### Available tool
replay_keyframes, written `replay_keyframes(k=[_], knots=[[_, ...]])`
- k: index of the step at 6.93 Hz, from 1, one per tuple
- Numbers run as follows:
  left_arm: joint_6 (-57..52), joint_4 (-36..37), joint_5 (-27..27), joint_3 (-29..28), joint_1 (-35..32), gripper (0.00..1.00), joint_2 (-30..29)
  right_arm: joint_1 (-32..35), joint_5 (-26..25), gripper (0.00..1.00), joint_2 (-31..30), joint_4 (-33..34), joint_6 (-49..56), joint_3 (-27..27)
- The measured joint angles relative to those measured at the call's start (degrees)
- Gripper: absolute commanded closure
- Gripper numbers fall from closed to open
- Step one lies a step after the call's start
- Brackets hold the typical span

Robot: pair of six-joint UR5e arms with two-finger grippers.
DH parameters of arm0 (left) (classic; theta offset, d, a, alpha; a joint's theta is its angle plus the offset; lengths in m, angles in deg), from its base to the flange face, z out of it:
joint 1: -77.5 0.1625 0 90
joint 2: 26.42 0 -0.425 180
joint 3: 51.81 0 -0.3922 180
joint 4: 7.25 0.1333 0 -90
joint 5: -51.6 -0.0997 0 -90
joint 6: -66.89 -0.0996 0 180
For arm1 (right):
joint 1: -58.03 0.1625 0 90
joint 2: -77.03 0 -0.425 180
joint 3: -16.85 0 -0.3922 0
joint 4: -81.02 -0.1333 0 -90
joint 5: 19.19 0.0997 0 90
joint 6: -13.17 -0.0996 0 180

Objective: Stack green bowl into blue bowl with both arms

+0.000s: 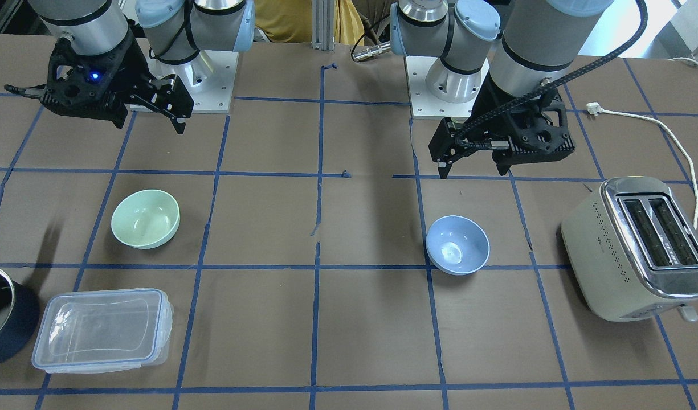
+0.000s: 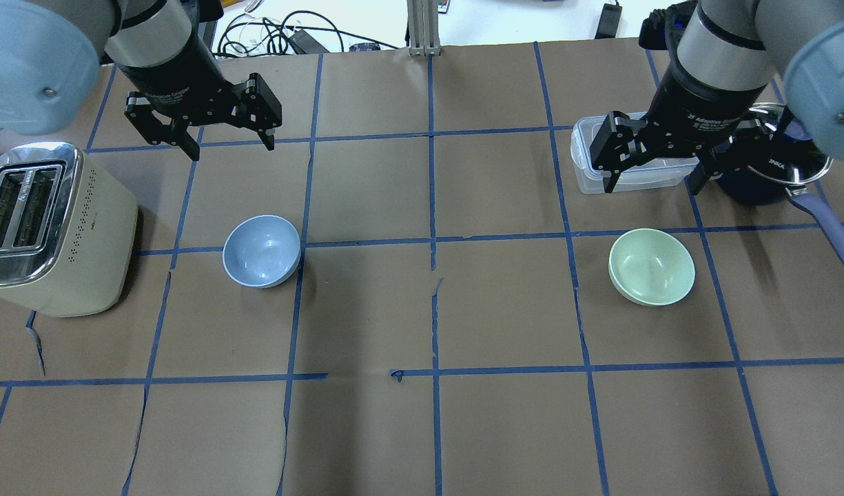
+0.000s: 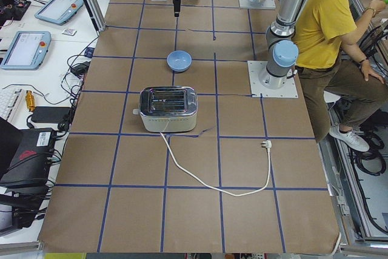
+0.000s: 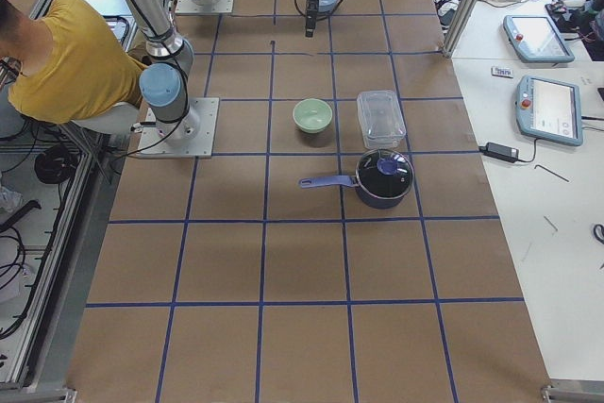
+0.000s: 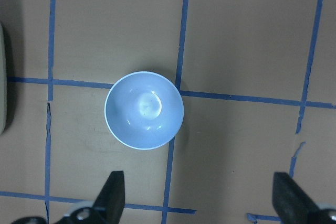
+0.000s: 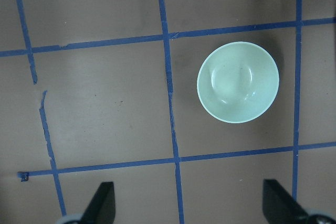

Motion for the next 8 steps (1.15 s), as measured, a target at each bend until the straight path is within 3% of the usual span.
replay_keyframes(k=[8], knots=[[-1.9,0.4,0.0,0.0,0.0,0.0,0.4,0.1,-0.1,0.0,0.0,0.0,0.0,-0.2]])
